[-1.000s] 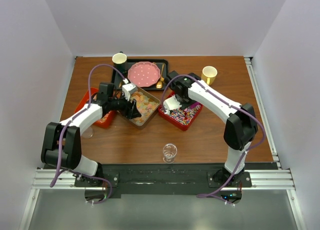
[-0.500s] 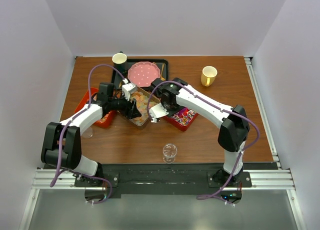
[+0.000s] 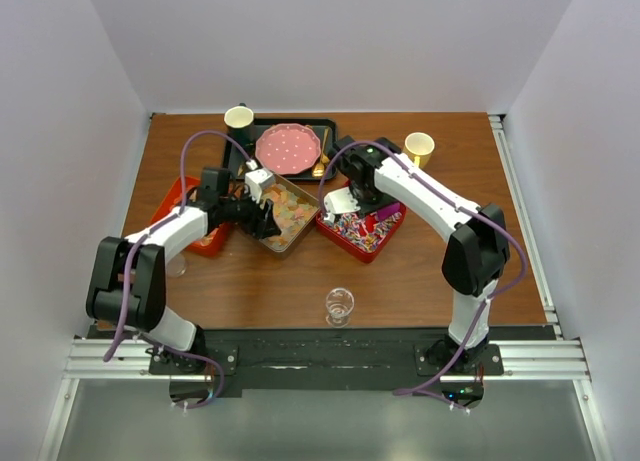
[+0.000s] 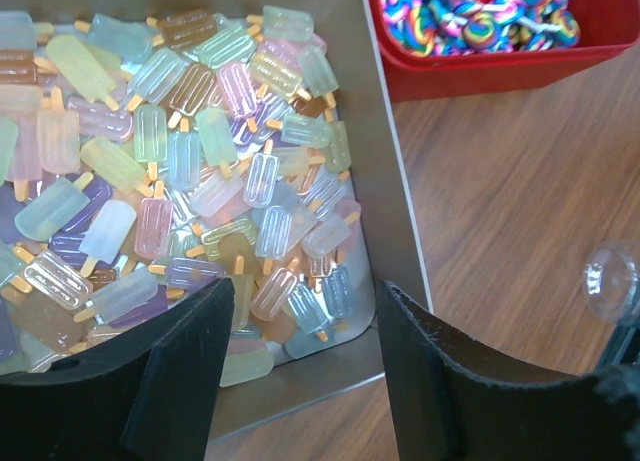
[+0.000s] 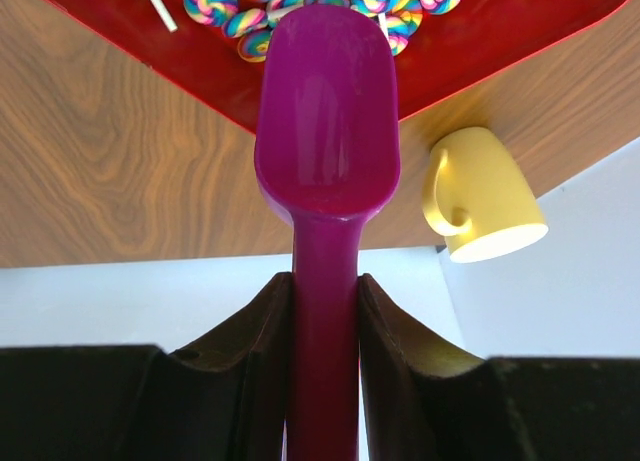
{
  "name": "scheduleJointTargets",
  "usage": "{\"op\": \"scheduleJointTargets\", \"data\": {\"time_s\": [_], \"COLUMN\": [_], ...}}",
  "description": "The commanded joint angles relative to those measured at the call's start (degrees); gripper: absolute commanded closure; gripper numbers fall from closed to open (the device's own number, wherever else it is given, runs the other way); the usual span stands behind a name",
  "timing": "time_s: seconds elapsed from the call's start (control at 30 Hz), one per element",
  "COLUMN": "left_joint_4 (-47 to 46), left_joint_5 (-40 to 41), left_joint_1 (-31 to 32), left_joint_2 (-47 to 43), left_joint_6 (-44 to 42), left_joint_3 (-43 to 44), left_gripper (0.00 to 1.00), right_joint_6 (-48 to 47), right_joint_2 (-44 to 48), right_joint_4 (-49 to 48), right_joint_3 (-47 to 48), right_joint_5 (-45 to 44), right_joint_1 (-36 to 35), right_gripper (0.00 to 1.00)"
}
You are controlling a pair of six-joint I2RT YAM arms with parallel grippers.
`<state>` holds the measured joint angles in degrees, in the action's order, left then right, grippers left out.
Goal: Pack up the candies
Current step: Scoop the fake candies from the storage box.
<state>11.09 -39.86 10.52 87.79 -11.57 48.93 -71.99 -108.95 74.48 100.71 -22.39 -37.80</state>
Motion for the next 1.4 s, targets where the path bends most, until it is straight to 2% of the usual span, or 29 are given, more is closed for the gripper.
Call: {"op": "scheduleJointTargets", "data": {"time_s": [0.0, 0.63, 1.13, 1.37], "left_joint_4": [-2.7, -7.1, -5.3, -7.0], "left_joint_5": [0.6, -7.4, -7.7, -7.0], "left_joint_1": [-0.1, 0.3, 2.0, 5.2], "left_joint_2": [3.0, 12.8, 19.2, 20.1], "left_joint_6": [-1.7, -1.6, -2.8, -1.7], "left_joint_3": [1.8, 7.7, 13.2, 11.6], "left_gripper": [0.39, 0.43, 0.46, 0.53], "right_joint_6": [3.5, 7.0, 5.8, 11.8], "right_joint_2": [1.5, 1.7, -5.4, -6.6], "right_joint_4": [1.6, -3.8, -3.0, -3.8], "right_joint_3": [-1.4, -3.8, 1.2, 0.7], "right_joint_5": [4.6, 19.8, 19.6, 20.1], "right_joint_1": [0.0, 5.1, 5.4, 5.1], "right_gripper": [1.00, 1.00, 1.00, 1.00]}}
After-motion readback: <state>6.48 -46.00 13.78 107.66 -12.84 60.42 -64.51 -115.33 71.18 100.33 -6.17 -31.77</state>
